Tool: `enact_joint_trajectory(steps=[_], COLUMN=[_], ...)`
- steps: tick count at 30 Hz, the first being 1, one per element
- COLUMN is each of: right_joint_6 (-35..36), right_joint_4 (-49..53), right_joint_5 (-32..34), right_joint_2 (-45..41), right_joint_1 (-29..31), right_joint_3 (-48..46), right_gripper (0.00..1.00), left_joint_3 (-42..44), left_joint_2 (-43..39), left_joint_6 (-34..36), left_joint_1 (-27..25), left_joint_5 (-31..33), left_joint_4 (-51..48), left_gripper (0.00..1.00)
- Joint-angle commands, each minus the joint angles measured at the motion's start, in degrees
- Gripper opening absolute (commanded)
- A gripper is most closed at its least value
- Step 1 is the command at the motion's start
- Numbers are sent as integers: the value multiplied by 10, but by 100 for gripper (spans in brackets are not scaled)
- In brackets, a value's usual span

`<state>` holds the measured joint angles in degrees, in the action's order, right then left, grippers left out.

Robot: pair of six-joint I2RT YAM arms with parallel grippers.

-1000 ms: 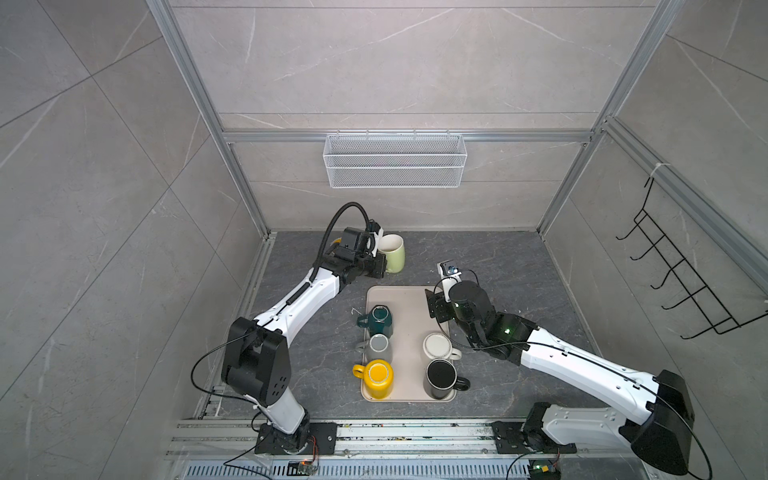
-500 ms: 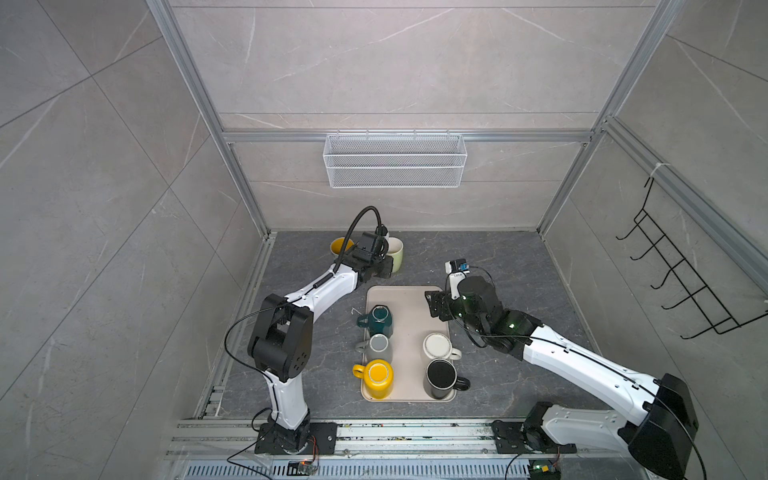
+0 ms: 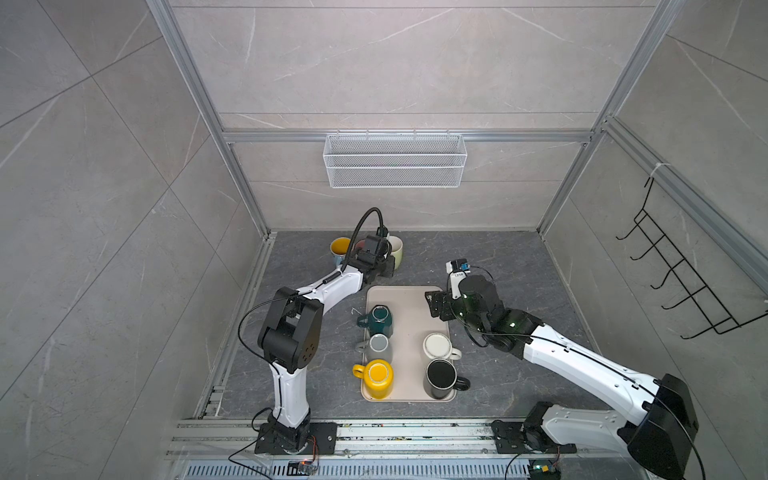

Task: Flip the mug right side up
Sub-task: 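Carry the light green mug with the left gripper while the right withdraws, then lower the light green mug beside the pink mug and open the left gripper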

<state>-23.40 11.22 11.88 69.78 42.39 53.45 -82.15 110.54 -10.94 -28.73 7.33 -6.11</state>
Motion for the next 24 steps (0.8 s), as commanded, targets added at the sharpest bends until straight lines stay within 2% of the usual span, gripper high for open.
enact_joint_trajectory(steps=[1, 24], right_joint_6=[-9, -15], right_joint_4=[14, 16], right_joint_5=[-4, 3], right_joint_2=[-4, -4], right_joint_1=[-3, -7], right_joint_3=[1, -6], right_gripper=[80, 80], left_joint_3=[-11, 6], left_joint_2=[3, 35], left_joint_6=[-15, -33], left_joint_1=[2, 2], left_joint_5=[23, 39], left_joint_4=[83, 91], left_gripper=[0, 0])
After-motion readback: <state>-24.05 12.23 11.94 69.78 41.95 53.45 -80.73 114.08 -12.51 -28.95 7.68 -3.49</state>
